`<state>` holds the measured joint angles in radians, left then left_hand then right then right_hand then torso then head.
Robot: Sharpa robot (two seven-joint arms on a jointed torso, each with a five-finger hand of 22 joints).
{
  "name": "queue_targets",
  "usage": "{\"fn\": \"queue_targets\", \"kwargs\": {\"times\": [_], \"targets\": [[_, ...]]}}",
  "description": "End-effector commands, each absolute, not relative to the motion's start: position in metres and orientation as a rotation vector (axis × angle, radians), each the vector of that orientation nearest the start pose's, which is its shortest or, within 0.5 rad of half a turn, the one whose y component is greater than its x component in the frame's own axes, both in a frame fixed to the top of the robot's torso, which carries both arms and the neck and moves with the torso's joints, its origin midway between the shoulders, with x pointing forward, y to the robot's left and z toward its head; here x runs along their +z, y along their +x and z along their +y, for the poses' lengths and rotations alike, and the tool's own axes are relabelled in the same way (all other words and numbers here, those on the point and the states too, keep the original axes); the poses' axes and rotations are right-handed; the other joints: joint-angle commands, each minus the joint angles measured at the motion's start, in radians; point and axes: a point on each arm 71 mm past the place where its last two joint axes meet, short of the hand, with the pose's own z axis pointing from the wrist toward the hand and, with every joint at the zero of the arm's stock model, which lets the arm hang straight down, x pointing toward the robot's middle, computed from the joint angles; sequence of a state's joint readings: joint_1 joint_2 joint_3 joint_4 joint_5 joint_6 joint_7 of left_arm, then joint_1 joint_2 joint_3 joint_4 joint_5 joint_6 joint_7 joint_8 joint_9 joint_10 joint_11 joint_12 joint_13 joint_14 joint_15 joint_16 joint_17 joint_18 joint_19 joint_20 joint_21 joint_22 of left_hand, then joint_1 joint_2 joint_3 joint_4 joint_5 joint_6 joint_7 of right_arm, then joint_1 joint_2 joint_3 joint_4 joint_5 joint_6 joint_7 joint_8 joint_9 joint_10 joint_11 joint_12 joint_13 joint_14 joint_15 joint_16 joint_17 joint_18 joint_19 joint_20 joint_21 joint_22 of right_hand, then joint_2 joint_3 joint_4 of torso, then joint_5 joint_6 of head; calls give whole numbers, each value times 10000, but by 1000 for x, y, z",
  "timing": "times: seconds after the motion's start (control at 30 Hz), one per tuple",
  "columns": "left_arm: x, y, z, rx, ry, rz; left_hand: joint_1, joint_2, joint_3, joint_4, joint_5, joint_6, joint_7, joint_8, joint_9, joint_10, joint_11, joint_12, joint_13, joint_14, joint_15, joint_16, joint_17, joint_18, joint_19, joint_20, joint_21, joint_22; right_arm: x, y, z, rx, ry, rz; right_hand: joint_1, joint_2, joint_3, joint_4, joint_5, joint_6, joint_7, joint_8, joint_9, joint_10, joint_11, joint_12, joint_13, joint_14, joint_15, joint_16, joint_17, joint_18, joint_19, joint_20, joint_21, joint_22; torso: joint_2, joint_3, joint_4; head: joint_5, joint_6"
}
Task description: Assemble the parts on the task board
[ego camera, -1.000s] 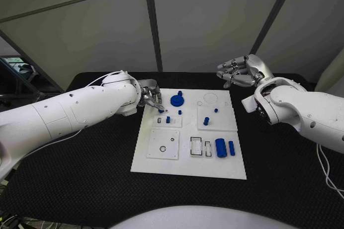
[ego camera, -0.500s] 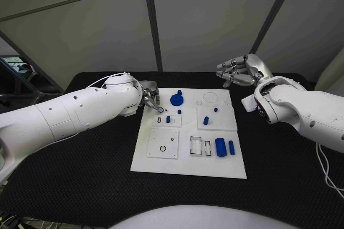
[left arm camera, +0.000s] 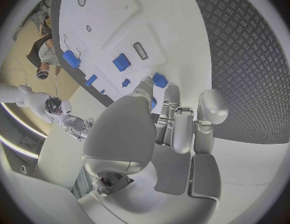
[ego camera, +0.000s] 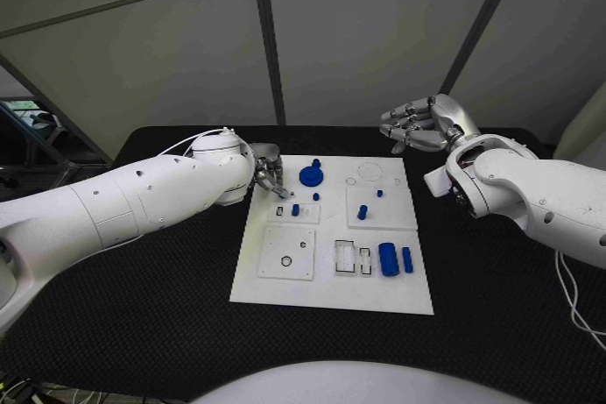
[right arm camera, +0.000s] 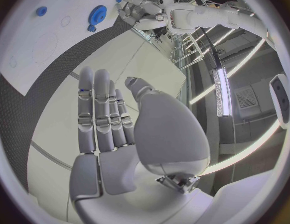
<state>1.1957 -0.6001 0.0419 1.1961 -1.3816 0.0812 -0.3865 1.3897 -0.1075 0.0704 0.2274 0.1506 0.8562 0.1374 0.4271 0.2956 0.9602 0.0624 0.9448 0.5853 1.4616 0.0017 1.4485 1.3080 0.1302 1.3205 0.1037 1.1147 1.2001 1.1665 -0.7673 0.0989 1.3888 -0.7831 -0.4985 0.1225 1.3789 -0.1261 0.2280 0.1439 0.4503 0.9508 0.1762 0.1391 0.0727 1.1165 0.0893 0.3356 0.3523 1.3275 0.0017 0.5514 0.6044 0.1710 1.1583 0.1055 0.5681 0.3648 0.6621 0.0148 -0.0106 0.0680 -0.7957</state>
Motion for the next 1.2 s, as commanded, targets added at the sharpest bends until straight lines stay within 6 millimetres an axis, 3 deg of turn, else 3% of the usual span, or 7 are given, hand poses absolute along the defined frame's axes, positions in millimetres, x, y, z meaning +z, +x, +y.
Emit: {"fn": "queue_targets", "kwargs": {"times": [0.03,0.57,0.9,1.2], "targets": [[-212,545,184,-3043,67,20862,40,114,-87,-9,-29,118,-4,86,-21,80,-21,62,-16,238,-64,86,737,-229,96,-21,104,60,-150,525,-214,10419,5276,14268,-58,34,24,57,51,-78,-20,49,6,-59,-4,55,-9,20,63,-34,9,115,3,40,-63,-8,-5,4,1,-2,-7],[-215,544,185,-2624,97,21238,232,219,-144,-68,-21,359,-92,219,-45,157,-103,188,-39,349,-132,247,945,-299,290,-76,443,363,-151,525,-214,10419,5283,14347,-104,63,27,102,56,-89,-15,61,8,-70,3,76,-25,19,70,-43,18,113,17,47,-94,-29,6,-3,4,-24,-32],[-218,544,180,-2685,43,21130,593,489,-6,-226,-5,529,-191,369,-51,233,-199,280,-79,434,-215,363,1095,-345,424,-150,669,576,-151,525,-213,10429,5283,14383,-120,74,29,118,60,-94,-13,65,8,-75,5,84,-30,19,73,-45,21,112,22,49,-104,-36,-3,6,3,-14,-60],[-222,543,174,-2682,113,21167,551,456,-56,-220,-25,633,-237,473,-38,336,-238,369,-80,497,-253,442,1212,-387,533,-185,854,741,-152,525,-212,10444,5281,14431,-120,74,29,118,60,-94,-13,65,8,-75,5,84,-30,19,73,-45,21,112,22,49,-104,-36,1,7,-14,0,-47]]}}
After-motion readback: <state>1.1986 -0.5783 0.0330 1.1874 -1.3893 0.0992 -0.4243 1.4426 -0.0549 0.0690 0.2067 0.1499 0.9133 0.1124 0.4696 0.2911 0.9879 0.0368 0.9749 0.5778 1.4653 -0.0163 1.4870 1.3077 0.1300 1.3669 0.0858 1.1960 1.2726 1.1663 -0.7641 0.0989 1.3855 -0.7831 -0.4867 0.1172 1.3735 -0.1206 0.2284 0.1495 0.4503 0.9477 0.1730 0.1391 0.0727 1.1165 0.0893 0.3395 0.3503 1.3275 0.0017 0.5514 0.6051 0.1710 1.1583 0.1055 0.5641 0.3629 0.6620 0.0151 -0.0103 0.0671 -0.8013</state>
